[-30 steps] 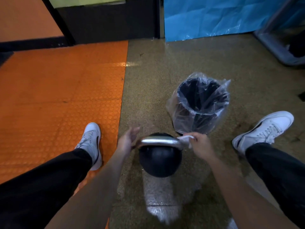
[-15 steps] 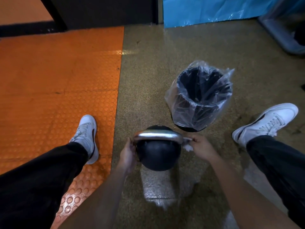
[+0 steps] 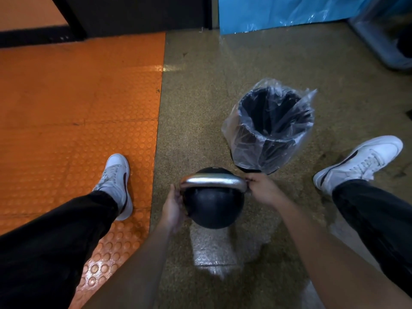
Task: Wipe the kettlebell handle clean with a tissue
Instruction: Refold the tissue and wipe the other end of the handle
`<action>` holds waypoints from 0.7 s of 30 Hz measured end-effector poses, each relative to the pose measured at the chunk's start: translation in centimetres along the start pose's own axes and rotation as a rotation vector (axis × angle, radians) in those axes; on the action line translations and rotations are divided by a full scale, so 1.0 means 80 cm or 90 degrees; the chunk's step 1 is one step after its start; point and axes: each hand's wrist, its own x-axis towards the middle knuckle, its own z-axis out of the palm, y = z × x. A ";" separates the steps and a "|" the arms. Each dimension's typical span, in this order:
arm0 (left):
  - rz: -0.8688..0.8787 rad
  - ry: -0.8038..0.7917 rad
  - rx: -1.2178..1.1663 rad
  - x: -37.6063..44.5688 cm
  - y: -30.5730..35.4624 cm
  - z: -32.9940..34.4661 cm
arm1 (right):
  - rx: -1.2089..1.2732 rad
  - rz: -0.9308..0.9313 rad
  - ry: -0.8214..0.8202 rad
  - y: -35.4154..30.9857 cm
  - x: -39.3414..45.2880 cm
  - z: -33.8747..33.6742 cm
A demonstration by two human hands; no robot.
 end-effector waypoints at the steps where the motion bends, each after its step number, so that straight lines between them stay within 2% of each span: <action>1: -0.005 -0.002 -0.005 0.000 0.001 -0.001 | 0.004 -0.001 -0.002 -0.009 0.000 -0.006; 5: 0.006 -0.010 0.001 0.005 -0.001 -0.004 | 0.023 0.009 0.025 -0.002 -0.018 -0.025; 9: -0.003 -0.013 0.011 0.004 -0.003 -0.006 | -0.010 0.048 -0.009 0.003 -0.005 -0.005; 13: -0.006 -0.016 -0.004 0.005 0.001 -0.007 | -0.007 -0.021 -0.017 -0.028 -0.006 -0.026; 16: 0.005 -0.004 0.011 0.003 -0.002 -0.003 | 0.020 0.007 0.020 -0.008 -0.014 -0.033; 21: 0.008 -0.013 0.020 0.000 0.000 -0.004 | -0.011 0.018 -0.025 -0.009 -0.003 -0.005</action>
